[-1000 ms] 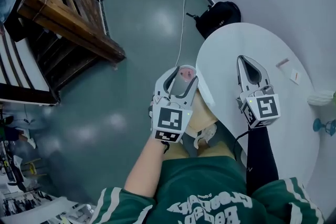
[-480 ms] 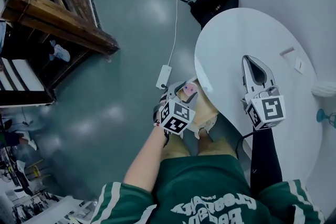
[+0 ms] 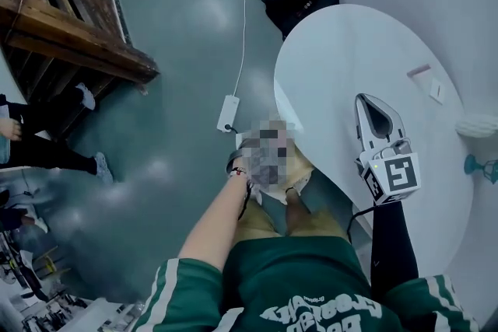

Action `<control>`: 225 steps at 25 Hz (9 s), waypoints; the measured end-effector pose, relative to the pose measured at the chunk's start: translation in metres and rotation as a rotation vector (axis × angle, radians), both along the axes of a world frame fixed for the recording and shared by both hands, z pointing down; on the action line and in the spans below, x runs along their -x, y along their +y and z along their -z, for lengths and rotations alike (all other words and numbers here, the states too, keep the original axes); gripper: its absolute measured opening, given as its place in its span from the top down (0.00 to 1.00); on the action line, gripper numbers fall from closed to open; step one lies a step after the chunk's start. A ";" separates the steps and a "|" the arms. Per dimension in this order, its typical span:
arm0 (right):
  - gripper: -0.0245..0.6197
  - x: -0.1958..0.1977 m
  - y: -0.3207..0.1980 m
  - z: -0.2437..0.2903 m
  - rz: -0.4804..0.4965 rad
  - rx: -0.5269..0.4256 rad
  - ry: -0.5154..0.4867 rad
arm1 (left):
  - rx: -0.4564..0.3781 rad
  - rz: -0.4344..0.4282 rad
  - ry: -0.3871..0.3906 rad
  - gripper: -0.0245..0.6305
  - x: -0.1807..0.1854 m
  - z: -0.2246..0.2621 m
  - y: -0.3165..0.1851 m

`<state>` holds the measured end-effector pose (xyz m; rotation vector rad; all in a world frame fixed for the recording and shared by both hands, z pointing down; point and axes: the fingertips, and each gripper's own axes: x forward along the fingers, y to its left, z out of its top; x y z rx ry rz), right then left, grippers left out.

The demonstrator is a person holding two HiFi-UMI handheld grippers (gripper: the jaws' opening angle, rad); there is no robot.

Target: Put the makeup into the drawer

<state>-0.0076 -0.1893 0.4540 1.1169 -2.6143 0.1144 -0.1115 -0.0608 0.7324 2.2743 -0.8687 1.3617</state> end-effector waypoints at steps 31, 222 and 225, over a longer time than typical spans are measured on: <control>0.96 -0.057 0.020 -0.022 -0.074 0.027 0.089 | 0.108 -0.311 -0.093 0.61 -0.042 -0.086 -0.006; 0.95 -0.042 0.091 0.000 -0.112 0.058 -0.009 | 0.036 -0.615 -0.441 0.86 -0.046 -0.058 0.064; 0.95 -0.047 0.091 -0.004 -0.120 0.066 -0.007 | 0.041 -0.652 -0.455 0.86 -0.050 -0.062 0.067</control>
